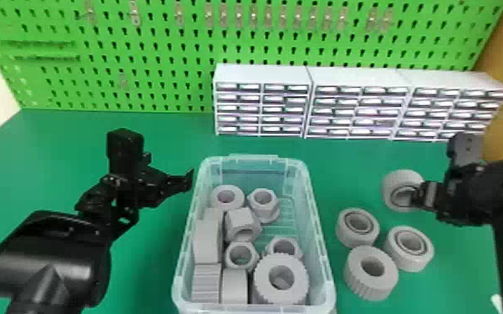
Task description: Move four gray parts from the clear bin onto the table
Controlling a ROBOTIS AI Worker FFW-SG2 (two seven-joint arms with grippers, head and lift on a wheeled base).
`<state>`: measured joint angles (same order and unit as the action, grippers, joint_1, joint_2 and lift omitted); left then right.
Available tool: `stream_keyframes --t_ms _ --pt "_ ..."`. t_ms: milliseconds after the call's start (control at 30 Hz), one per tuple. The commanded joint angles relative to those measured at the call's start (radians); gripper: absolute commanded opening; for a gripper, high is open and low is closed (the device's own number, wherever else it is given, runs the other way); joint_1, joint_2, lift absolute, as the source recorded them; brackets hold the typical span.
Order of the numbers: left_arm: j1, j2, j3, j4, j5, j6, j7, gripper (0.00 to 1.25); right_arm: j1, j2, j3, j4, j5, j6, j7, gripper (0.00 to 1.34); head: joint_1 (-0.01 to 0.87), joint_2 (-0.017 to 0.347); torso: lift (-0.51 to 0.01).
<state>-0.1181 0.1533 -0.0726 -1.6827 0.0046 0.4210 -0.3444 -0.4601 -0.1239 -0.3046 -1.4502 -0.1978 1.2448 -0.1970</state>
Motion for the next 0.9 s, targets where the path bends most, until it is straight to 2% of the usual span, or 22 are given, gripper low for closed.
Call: stream_keyframes --t_ms 0,133,300,400,500,700,867 --pt "0.0 0.002 0.0 0.0 0.0 0.001 -0.001 1.12 -0.003 0.015 -0.005 0.033 -0.069 -0.024 -0.015 0.33 0.686 0.026 -0.05" --pt "0.0 0.002 -0.001 0.0 0.0 0.002 -0.002 1.12 -0.015 0.01 0.012 0.07 -0.089 -0.022 -0.024 0.33 0.686 0.026 -0.05" --pt "0.0 0.002 -0.003 0.0 0.0 0.004 -0.002 1.12 -0.04 -0.01 0.032 0.103 -0.089 -0.018 -0.035 0.33 0.686 0.026 -0.05" --pt "0.0 0.003 -0.006 0.0 0.0 0.009 -0.004 1.12 -0.054 -0.013 0.012 0.131 -0.098 -0.016 -0.039 0.33 0.686 0.026 -0.05" --pt "-0.003 0.006 -0.012 0.0 0.0 0.013 -0.004 1.12 -0.072 -0.006 -0.021 0.157 -0.137 -0.016 -0.078 0.33 0.686 0.026 -0.05" --pt "-0.006 0.008 -0.016 0.001 0.0 0.015 -0.004 1.12 -0.095 -0.014 -0.044 0.225 -0.206 -0.018 -0.136 0.33 0.686 0.026 -0.05" --pt "-0.005 0.009 -0.016 0.003 0.0 0.015 -0.007 1.12 -0.084 -0.016 -0.039 0.232 -0.259 -0.03 -0.179 0.33 0.686 0.026 -0.05"
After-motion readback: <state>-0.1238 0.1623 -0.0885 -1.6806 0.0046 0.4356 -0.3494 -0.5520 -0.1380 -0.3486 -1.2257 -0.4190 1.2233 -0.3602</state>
